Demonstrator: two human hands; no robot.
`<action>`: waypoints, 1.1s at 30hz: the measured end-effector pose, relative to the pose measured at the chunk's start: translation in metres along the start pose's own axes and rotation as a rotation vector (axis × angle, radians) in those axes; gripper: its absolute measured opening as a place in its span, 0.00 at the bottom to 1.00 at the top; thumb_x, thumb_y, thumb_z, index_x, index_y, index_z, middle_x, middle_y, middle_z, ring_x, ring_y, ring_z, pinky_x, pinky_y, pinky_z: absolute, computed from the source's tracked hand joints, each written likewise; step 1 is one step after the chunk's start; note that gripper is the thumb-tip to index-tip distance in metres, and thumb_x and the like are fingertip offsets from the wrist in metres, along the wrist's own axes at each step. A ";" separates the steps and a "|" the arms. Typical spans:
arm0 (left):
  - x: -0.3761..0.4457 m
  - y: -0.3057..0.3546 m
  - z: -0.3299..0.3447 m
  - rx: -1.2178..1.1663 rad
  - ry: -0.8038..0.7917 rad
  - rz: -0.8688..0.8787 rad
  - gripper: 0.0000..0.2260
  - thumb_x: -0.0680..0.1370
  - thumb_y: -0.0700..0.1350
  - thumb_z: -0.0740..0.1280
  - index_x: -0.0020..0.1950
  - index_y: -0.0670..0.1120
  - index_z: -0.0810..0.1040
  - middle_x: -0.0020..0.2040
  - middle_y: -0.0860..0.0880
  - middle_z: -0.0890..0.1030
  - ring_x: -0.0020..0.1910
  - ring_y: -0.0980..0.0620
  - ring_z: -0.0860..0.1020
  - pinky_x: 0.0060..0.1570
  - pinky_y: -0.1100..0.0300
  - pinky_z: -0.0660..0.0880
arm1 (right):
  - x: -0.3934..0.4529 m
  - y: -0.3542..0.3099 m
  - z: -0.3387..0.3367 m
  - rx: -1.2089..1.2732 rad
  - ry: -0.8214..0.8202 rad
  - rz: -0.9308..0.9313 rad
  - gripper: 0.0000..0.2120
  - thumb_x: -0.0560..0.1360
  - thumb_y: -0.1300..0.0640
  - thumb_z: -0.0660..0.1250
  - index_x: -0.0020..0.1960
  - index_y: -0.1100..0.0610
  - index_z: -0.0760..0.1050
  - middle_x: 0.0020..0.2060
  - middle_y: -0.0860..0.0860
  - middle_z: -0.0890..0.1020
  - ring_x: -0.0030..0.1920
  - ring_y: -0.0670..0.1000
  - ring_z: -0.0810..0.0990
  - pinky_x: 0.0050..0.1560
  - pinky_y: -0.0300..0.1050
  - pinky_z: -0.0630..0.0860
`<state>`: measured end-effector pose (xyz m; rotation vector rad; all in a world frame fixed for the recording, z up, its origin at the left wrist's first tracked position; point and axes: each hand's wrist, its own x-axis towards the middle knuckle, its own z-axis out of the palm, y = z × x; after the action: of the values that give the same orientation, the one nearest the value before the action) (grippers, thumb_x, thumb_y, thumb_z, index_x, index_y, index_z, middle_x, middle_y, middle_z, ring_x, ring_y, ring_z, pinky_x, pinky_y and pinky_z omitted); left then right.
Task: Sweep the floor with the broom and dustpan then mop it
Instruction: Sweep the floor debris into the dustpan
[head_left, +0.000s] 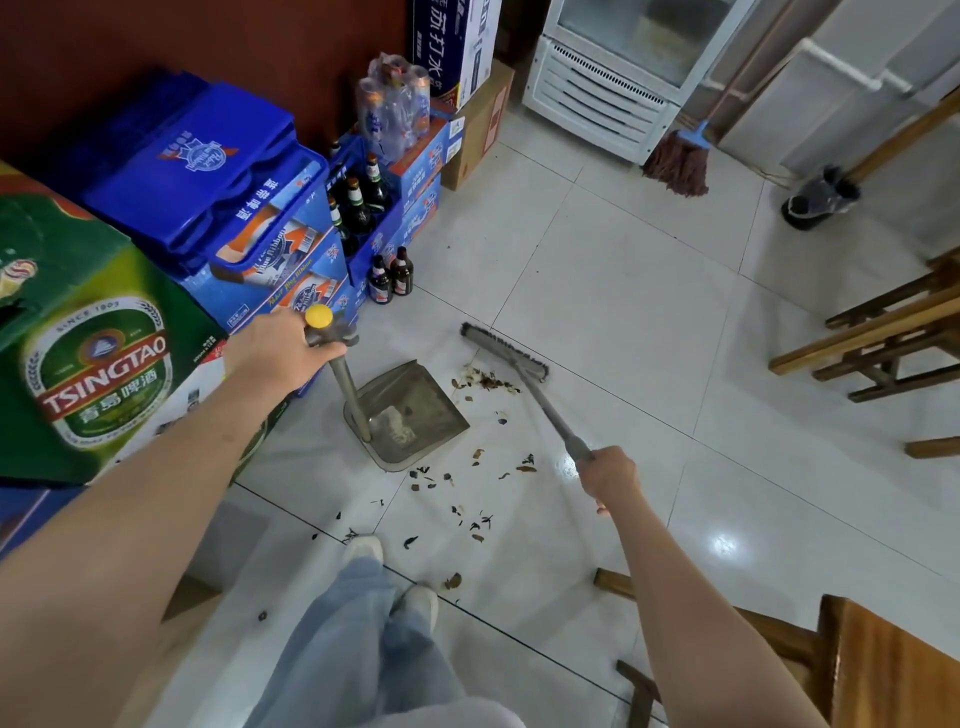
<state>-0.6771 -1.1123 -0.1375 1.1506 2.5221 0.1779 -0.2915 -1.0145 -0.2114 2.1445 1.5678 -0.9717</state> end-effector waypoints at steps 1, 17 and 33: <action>0.000 -0.001 0.000 0.001 0.001 0.000 0.22 0.71 0.64 0.69 0.38 0.44 0.74 0.36 0.44 0.76 0.42 0.41 0.78 0.38 0.56 0.72 | 0.003 0.000 -0.003 0.014 0.002 0.004 0.23 0.78 0.41 0.58 0.41 0.61 0.72 0.32 0.55 0.76 0.32 0.58 0.80 0.37 0.48 0.81; 0.002 -0.022 -0.003 -0.018 -0.005 0.027 0.22 0.71 0.63 0.70 0.45 0.44 0.77 0.37 0.46 0.79 0.41 0.42 0.80 0.40 0.54 0.77 | -0.011 -0.018 0.039 0.107 -0.080 0.146 0.16 0.78 0.52 0.59 0.54 0.65 0.73 0.36 0.59 0.78 0.25 0.56 0.78 0.33 0.52 0.82; 0.002 -0.026 -0.005 -0.056 -0.057 0.073 0.18 0.72 0.63 0.68 0.41 0.47 0.77 0.44 0.43 0.78 0.44 0.42 0.78 0.40 0.54 0.75 | -0.066 -0.009 0.065 0.139 -0.063 0.141 0.17 0.78 0.51 0.60 0.52 0.64 0.77 0.33 0.57 0.78 0.27 0.57 0.79 0.34 0.54 0.83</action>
<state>-0.6983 -1.1274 -0.1399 1.2093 2.4121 0.2301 -0.3335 -1.0976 -0.2127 2.2586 1.3358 -1.1176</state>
